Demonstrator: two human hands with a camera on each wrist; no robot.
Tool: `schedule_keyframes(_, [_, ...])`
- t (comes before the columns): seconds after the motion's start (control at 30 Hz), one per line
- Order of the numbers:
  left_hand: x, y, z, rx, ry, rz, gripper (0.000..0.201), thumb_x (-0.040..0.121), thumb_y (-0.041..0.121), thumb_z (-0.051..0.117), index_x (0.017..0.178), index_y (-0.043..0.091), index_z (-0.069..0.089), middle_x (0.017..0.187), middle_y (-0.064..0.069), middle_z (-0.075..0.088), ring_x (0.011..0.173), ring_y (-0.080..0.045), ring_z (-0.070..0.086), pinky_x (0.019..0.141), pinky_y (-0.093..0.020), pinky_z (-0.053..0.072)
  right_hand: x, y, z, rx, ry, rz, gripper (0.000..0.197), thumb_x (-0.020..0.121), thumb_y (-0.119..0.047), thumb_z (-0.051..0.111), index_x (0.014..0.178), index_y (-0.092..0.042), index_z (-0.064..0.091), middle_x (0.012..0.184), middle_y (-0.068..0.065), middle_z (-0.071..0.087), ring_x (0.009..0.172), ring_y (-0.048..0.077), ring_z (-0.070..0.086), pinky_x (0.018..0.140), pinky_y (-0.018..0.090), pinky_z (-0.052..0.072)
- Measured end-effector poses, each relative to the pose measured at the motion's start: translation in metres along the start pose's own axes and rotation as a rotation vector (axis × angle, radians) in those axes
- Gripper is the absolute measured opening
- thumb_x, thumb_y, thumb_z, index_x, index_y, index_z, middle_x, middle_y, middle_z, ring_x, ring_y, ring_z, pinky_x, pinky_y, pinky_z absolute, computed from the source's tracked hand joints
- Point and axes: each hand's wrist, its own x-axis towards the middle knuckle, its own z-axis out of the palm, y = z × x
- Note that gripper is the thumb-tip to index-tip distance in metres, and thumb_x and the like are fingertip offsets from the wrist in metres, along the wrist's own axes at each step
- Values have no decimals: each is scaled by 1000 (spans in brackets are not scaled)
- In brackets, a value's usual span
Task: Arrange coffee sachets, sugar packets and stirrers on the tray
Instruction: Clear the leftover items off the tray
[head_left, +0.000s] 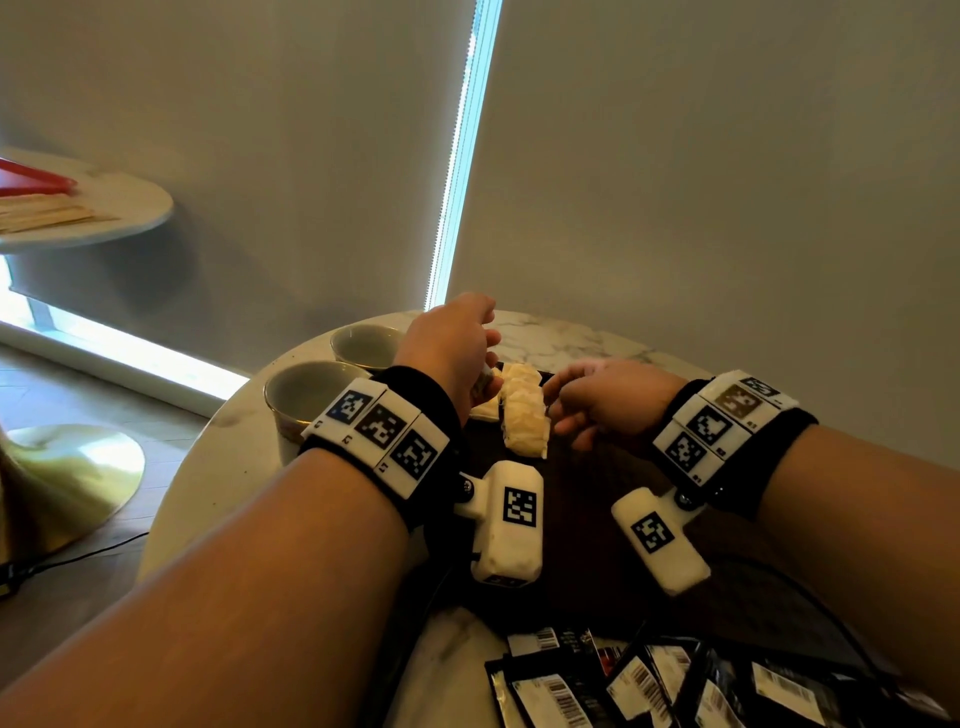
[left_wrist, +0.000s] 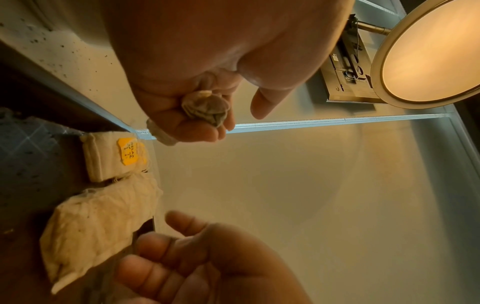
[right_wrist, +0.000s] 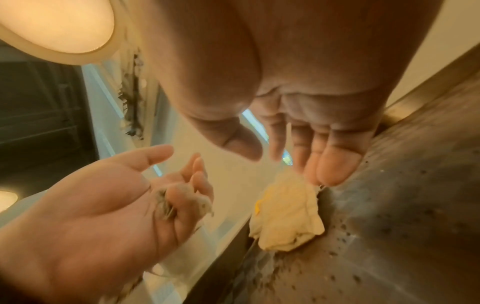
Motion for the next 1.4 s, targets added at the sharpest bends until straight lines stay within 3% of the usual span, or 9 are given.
schedule_keyframes(0.13, [-2,-2,3,24,-31,-49,20,101,32,51,113,17,59,111,-7,60,95,-21,55,69,-34,50,11,4,-4,275,16,154,51,101,-16,48,148,-2,34,135,27,51,121,41,55,90,46,51])
schedule_keyframes(0.23, [1,-2,3,5,-15,-29,20,101,33,51,111,17,59,111,-7,60,96,-21,56,71,-34,51,13,-2,-4,417,-61,197,56,101,-24,45,152,-7,31,144,33,42,132,47,47,97,51,46])
schedule_keyframes(0.43, [3,1,-1,-78,-22,18,17,103,26,49,111,16,59,106,-7,61,93,-21,57,66,-34,51,22,-8,6,462,-128,204,55,97,-24,47,146,-1,38,142,34,46,126,47,52,103,53,48])
schedule_keyframes(0.57, [3,0,-2,-175,-40,29,21,99,23,49,114,13,60,109,-10,61,100,-26,60,66,-37,55,20,-7,4,323,-16,154,41,96,-23,52,133,-5,50,124,21,56,102,31,57,77,43,51])
schedule_keyframes(0.73, [0,-1,0,-273,-114,69,30,100,35,47,116,12,60,109,-12,61,97,-28,64,64,-38,57,10,-8,-7,303,38,-187,26,91,-26,69,112,-12,61,96,9,63,73,18,59,61,30,49])
schedule_keyframes(0.87, [-1,-3,2,-312,-172,113,37,101,37,47,121,9,60,114,-16,64,95,-30,66,65,-38,58,-5,-13,-1,324,-174,-245,62,76,-45,79,124,-10,62,100,12,67,79,23,65,66,33,54])
schedule_keyframes(1.1, [-2,-4,3,-273,-196,122,39,99,40,49,124,11,61,117,-14,62,101,-31,65,73,-42,57,-13,-16,6,413,-195,-311,55,64,-19,81,115,-8,63,106,18,70,85,29,64,73,37,53])
schedule_keyframes(1.2, [-2,-5,3,-257,-198,122,36,101,37,48,124,11,59,118,-15,60,99,-31,65,68,-40,59,-13,-16,5,475,-136,-321,52,67,-15,77,115,-7,60,108,19,68,97,36,61,78,41,52])
schedule_keyframes(1.4, [-2,-5,6,-285,-230,117,36,101,35,48,121,9,58,114,-16,59,95,-31,63,76,-43,57,-16,-18,10,350,-165,-228,29,101,-29,54,122,-9,62,109,19,71,89,27,69,71,34,54])
